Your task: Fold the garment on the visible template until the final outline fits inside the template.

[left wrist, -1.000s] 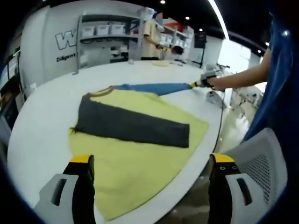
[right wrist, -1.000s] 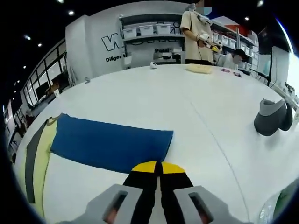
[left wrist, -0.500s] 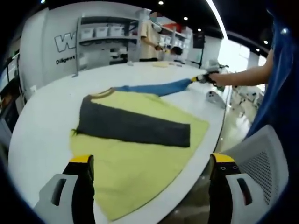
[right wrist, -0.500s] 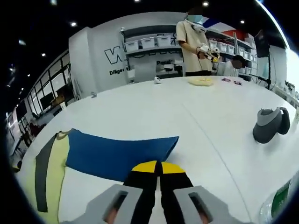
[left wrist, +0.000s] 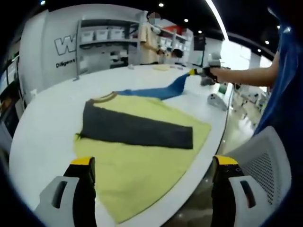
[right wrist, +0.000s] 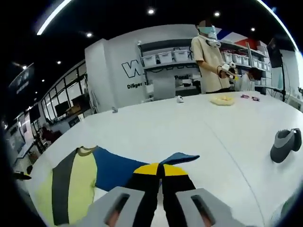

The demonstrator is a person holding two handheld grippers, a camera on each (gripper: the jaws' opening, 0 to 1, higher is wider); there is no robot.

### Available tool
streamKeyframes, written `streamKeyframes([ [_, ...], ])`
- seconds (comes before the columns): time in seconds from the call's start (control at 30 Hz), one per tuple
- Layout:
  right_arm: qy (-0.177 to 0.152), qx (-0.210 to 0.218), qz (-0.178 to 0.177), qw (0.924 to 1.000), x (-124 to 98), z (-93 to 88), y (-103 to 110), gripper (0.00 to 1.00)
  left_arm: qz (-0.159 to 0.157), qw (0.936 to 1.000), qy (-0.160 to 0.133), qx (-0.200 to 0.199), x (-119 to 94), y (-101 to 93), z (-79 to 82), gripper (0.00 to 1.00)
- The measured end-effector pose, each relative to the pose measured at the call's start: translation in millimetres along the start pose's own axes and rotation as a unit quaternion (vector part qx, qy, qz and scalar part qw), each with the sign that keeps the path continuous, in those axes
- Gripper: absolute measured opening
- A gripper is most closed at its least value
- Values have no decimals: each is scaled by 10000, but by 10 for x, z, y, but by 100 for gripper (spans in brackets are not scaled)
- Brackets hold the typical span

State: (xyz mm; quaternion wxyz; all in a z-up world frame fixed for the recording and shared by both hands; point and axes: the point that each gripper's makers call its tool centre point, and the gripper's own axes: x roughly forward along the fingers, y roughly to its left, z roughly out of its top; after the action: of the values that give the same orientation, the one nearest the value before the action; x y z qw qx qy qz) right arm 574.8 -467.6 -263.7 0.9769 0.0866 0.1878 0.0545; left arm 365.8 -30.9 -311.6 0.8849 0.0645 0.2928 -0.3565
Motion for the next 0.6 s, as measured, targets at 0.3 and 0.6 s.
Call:
streamKeyframes([
  [0.3,-147,-96,573,9982,123,108,662,0,-12,10000,-54,24,-97,84,-10,98],
  [0.6,-176,-97,1098,9938,104,188,1377,0,-258,9996,-55,-119,-93,12,-33,99],
])
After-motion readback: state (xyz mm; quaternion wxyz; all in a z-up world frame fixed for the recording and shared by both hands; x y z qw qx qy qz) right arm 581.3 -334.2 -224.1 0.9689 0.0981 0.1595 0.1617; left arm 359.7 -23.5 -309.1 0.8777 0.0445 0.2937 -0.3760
